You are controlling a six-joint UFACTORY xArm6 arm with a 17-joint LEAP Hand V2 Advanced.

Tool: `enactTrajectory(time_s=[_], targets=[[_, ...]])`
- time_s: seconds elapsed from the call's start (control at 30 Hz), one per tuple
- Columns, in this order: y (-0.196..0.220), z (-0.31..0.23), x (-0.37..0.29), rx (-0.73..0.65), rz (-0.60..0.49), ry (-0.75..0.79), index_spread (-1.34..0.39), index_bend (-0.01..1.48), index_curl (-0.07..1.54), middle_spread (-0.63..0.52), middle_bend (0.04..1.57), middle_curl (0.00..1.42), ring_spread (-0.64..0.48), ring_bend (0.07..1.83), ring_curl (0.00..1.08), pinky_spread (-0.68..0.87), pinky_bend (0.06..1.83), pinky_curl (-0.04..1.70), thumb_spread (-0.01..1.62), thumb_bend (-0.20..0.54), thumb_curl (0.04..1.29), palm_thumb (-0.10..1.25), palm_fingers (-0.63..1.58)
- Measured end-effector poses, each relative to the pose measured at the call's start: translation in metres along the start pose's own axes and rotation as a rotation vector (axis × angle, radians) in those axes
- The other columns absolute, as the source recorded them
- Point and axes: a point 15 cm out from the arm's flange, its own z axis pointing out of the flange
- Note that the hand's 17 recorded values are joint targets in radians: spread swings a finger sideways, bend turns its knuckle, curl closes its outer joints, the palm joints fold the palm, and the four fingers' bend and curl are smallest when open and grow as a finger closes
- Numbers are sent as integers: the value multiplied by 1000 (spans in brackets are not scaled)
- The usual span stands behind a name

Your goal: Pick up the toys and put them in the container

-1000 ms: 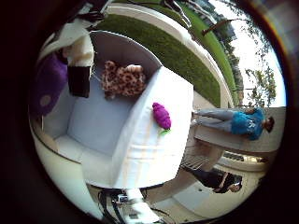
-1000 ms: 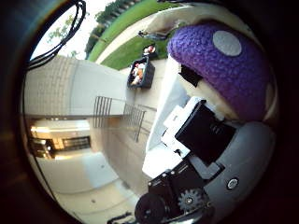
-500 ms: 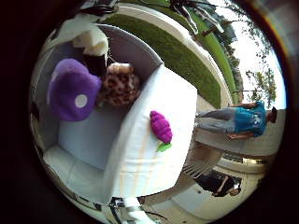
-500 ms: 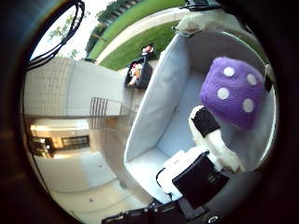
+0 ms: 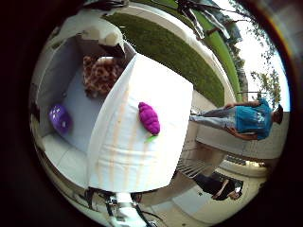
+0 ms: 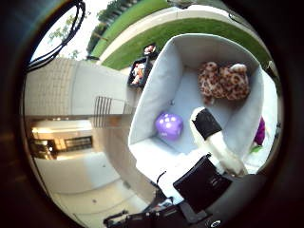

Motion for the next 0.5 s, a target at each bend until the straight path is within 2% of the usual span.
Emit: enactTrajectory(time_s=[0.27,0.5], targets=[[18,-2,109,-12,201,27,-79,164,207,124,212,386,349,667,327,561,877,403,1135,-27,454,693,229],[25,60,160,-124,267,60,-32,158,220,115,213,387,348,673,323,560,879,383,1142,-27,451,682,243]])
